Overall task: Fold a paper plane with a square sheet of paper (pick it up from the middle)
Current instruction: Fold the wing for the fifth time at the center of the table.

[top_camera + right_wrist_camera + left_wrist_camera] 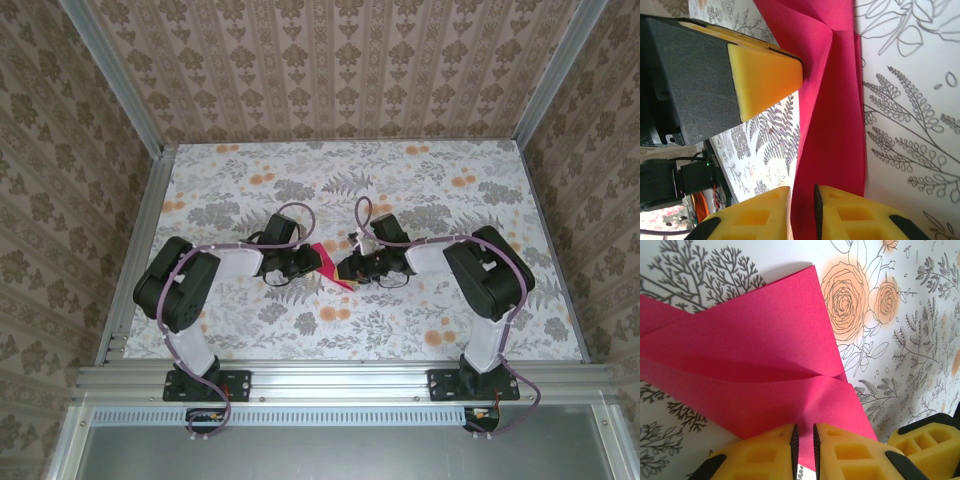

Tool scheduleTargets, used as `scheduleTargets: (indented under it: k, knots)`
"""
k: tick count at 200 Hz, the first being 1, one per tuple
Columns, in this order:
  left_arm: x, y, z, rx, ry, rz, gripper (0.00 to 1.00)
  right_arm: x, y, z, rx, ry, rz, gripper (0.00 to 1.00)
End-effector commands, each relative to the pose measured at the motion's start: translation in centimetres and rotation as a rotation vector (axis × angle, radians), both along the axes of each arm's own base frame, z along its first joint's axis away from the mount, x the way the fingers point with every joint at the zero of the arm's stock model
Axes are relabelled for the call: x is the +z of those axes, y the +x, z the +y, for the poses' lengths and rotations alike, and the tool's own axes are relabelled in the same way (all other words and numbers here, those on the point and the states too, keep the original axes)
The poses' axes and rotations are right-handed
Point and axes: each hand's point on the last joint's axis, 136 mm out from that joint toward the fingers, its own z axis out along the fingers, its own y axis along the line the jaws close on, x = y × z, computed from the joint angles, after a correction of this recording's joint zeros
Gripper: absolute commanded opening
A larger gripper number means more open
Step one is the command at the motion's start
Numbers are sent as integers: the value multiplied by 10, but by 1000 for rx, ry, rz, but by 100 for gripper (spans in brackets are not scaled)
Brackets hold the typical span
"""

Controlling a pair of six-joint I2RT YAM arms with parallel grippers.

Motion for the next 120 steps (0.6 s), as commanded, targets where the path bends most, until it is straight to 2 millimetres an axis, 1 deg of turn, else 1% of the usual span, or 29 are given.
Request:
scheduleTargets:
  k: [1, 13, 33, 69, 120]
  knots:
    - [-12, -7, 4, -26, 37, 47, 19, -4, -10, 3, 57, 14, 24, 18]
    - [-12, -6, 4, -27, 36, 47, 19, -6, -13, 2, 58, 11, 35, 16]
    - [-12, -6, 4, -28, 36, 50, 19, -9, -18, 0, 57, 6, 52, 15]
    - [-14, -7, 4, -29, 40, 50, 19, -16, -27, -5, 55, -8, 106, 19]
    - [-14, -6, 4, -28, 41, 50, 19, -18, -34, -8, 55, -16, 130, 19]
